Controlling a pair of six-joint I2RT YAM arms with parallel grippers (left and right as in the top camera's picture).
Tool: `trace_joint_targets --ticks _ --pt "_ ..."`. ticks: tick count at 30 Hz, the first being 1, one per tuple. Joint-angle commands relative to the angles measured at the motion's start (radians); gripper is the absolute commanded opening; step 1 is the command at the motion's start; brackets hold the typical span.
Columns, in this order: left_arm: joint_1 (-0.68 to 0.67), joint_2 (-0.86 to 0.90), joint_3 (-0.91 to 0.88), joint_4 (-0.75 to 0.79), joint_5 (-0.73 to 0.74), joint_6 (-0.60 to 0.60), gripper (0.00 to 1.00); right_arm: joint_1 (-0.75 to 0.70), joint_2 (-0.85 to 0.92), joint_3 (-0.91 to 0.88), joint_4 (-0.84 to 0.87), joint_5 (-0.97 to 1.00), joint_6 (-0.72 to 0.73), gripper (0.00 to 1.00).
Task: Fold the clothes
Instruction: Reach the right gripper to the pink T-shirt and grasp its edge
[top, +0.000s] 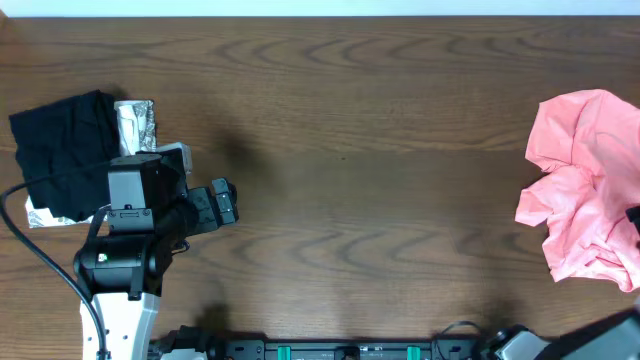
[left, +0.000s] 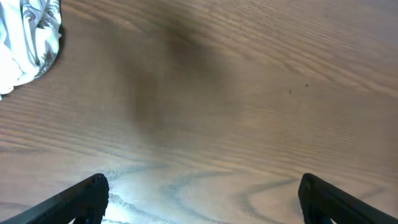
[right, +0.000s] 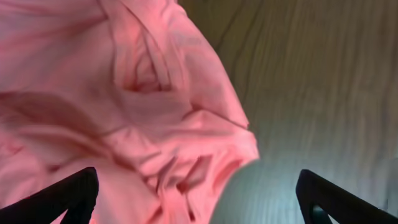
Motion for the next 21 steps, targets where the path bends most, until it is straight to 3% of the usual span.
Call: trace_joint_targets --ticks 1,18,20,21 --pt "-0.003 0.0 0.019 -0.003 0.009 0.023 0.98 -0.024 0.105 -0.003 0.038 -0.059 -0.002 0.99" --pt "-0.003 0.0 0.019 -0.003 0.009 0.023 0.98 -0.022 0.418 -0.003 0.251 -0.209 -0.167 0.99" --pt "-0.003 0.0 0.019 -0.003 0.009 0.023 0.98 -0.022 0.431 -0.003 0.25 -0.21 -0.167 0.85" --pt "-0.003 0.0 0.019 -0.003 0.009 0.023 0.98 -0.022 0.431 -0.003 0.25 -0.21 -0.167 0.72"
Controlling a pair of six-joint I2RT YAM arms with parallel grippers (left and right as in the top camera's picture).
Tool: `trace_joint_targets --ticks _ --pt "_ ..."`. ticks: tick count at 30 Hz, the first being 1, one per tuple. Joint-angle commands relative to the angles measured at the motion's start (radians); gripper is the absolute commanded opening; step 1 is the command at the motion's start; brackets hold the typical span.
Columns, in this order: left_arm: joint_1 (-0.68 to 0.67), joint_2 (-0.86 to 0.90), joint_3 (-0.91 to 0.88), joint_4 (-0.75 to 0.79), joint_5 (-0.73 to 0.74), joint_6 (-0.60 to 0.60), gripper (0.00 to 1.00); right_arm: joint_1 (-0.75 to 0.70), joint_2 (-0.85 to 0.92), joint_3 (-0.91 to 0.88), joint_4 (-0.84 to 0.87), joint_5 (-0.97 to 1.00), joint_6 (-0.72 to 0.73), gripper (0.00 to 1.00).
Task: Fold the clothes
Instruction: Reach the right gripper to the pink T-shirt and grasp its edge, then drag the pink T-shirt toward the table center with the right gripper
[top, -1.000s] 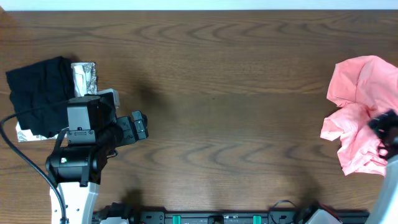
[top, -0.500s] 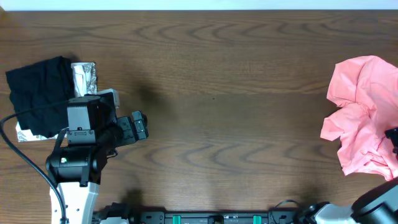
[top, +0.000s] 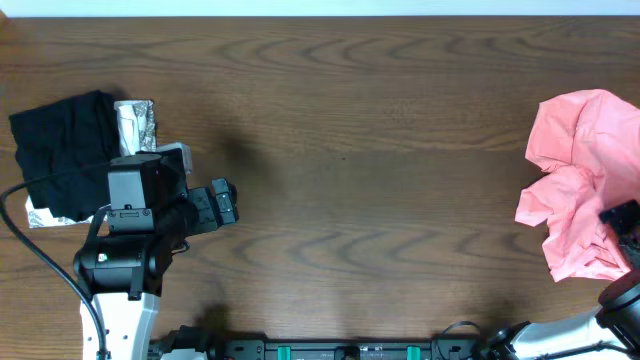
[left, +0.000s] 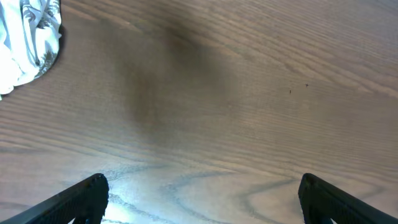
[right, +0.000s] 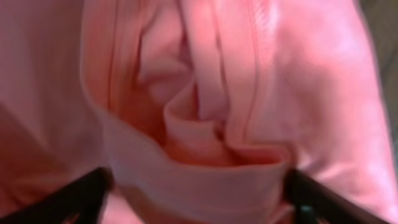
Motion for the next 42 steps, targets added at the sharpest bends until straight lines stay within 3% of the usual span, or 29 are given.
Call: trace_joint_targets --ticks 1,4,6,10,13,18,23,34,42 --pt "-0.003 0.0 0.019 -0.003 0.009 0.023 0.98 -0.003 0.023 -0.001 -0.005 -0.045 -0.015 0.63" --pt "-0.003 0.0 0.019 -0.003 0.009 0.023 0.98 -0.003 -0.011 0.007 -0.008 -0.057 -0.014 0.45" --pt "-0.003 0.0 0.019 -0.003 0.009 0.023 0.98 -0.003 -0.059 0.007 -0.005 -0.08 -0.014 0.27" --pt "-0.003 0.0 0.019 -0.003 0.009 0.023 0.98 -0.002 -0.18 0.008 0.0 -0.14 -0.013 0.18" --pt "-0.003 0.0 0.019 -0.003 0.009 0.023 0.98 -0.001 -0.285 0.008 -0.008 -0.206 0.008 0.01" --pt "-0.003 0.0 0.019 -0.003 0.009 0.023 0.98 0.039 -0.451 0.008 -0.035 -0.399 0.009 0.01" --pt "-0.003 0.0 0.019 -0.003 0.009 0.023 0.98 0.167 -0.599 0.008 -0.045 -0.542 0.009 0.01" --pt "-0.003 0.0 0.019 -0.003 0.01 0.019 0.98 0.537 -0.807 0.008 0.086 -0.489 0.027 0.01" --pt "-0.003 0.0 0.019 -0.003 0.01 0.02 0.98 0.637 -0.813 0.008 0.025 -0.564 -0.091 0.01"
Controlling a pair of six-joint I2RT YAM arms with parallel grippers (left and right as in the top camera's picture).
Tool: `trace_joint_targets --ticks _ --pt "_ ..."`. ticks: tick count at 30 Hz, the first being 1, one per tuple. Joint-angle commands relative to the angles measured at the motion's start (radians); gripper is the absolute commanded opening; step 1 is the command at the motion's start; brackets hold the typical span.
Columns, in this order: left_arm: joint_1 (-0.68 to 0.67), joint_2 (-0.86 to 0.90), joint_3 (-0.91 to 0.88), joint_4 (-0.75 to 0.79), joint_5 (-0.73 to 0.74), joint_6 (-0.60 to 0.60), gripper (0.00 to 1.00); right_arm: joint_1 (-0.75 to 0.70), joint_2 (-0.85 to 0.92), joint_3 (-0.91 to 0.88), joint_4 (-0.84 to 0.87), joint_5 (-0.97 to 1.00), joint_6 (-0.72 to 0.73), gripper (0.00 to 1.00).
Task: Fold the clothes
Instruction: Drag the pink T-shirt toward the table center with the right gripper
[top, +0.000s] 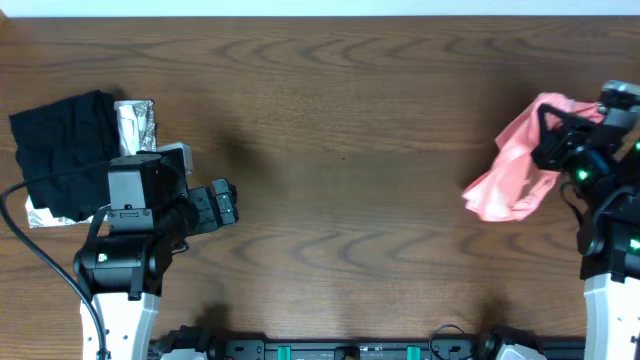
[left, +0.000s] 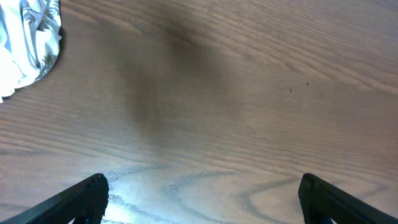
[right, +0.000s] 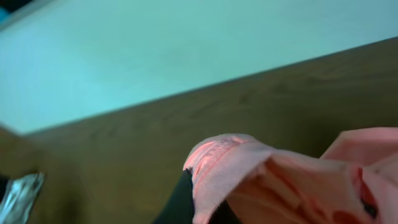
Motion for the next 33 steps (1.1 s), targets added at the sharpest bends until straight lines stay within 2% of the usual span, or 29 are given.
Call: trace_joint_targets --ticks 1,9,11,17,22,25,32,33 --pt "-0.003 0.0 0.019 -0.003 0.01 0.005 0.98 0.019 -0.005 0.009 -0.006 -0.034 -0.067 0.01" --pt "-0.003 0.0 0.019 -0.002 0.019 0.005 0.98 0.019 -0.006 0.01 -0.037 -0.304 -0.218 0.01" --pt "-0.003 0.0 0.019 0.005 0.053 0.006 1.0 0.025 -0.008 0.013 -0.076 -0.318 -0.263 0.01" --pt "-0.053 0.0 0.019 0.069 0.065 0.01 0.9 0.114 -0.008 0.028 -0.225 -0.207 -0.405 0.01" --pt "-0.15 0.01 0.019 0.138 0.06 0.009 0.9 0.301 -0.003 0.038 -0.261 -0.074 -0.457 0.01" --pt "-0.204 0.032 0.019 0.149 0.006 -0.003 0.9 0.452 0.013 0.041 -0.258 0.014 -0.475 0.01" --pt "-0.28 0.107 0.019 0.148 -0.025 -0.003 0.9 0.787 0.164 0.041 -0.262 0.219 -0.527 0.01" --pt "-0.284 0.117 0.019 0.148 -0.025 -0.003 0.9 0.809 0.193 0.041 -0.254 0.303 -0.523 0.17"
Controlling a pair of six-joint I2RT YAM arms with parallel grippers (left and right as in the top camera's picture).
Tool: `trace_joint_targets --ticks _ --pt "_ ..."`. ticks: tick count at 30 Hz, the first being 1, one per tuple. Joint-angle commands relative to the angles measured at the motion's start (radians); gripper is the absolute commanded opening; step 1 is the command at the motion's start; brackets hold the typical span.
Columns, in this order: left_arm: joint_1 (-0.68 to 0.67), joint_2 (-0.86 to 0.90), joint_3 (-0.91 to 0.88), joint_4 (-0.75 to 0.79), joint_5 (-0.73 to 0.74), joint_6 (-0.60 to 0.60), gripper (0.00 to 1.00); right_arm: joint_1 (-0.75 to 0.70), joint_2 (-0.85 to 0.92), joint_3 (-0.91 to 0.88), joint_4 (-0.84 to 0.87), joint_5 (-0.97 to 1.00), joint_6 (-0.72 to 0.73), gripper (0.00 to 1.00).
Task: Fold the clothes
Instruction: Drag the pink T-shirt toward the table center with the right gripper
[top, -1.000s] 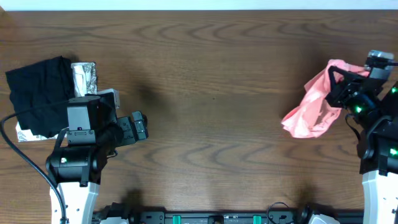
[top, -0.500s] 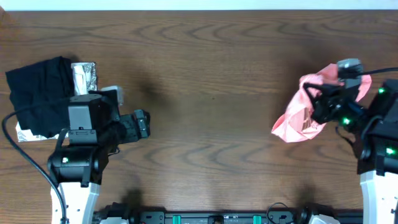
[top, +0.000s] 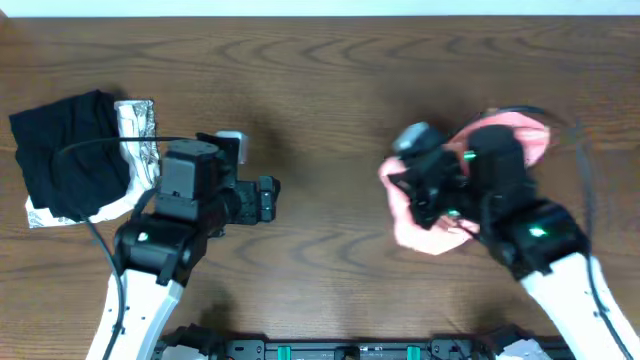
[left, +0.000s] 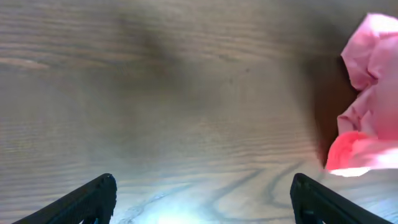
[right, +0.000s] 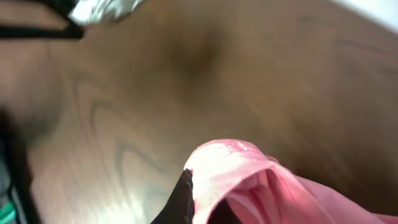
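A crumpled pink garment hangs right of the table's middle, bunched under my right arm, with a part showing behind the arm. My right gripper is shut on a fold of this pink garment, just above the wood. My left gripper is left of centre, pointing at the garment. Its fingers stand wide open over bare wood with nothing between them. In the left wrist view the pink garment is at the right edge.
A folded black garment lies at the table's far left on a white and grey patterned cloth. The brown wooden table stretches between both arms. A black cable runs over the black garment.
My right gripper has carried the pink garment from the table's right edge to right of the middle. My left arm has moved right, from beside the black pile towards the centre.
The pink garment lay crumpled at the right edge with my right gripper open above it. Then the gripper was down in its folds. Then it was shut on the garment and held it up, and now holds it near the middle, with the left gripper open facing it.
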Motion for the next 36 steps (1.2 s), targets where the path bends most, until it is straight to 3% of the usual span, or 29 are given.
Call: trace_joint_targets --ticks 1,4,7,14,19,21,22,24,27,36 --pt "-0.014 0.034 0.019 0.002 -0.023 -0.003 0.9 0.077 0.085 0.019 0.016 0.275 -0.021 0.38" --pt "-0.014 0.051 0.019 0.002 -0.023 -0.002 0.9 0.072 0.124 0.019 0.046 0.544 0.106 0.72" --pt "-0.014 0.053 0.019 0.002 -0.024 -0.002 0.91 0.045 0.112 0.02 0.058 0.634 0.164 0.85" --pt "-0.018 0.053 0.019 0.002 -0.038 -0.002 0.91 -0.027 0.049 0.02 -0.022 0.633 0.173 0.9" --pt "-0.084 0.076 0.019 0.018 -0.063 0.009 0.91 -0.13 0.053 0.016 -0.126 0.59 0.283 0.97" --pt "-0.119 0.098 0.019 0.032 -0.109 0.009 0.91 -0.182 0.074 0.016 -0.143 0.529 0.282 0.94" --pt "-0.134 0.109 0.019 0.037 -0.129 0.009 0.91 -0.205 0.088 0.016 -0.146 0.494 0.274 0.86" --pt "-0.153 0.134 0.019 0.047 -0.158 0.009 0.91 -0.246 0.129 0.016 -0.149 0.393 0.233 0.8" --pt "-0.158 0.176 0.019 0.051 -0.162 0.008 0.91 -0.272 0.206 0.016 -0.15 0.259 0.172 0.85" --pt "-0.158 0.246 0.019 0.05 -0.161 0.005 0.91 -0.27 0.48 0.016 -0.079 0.255 0.159 0.83"
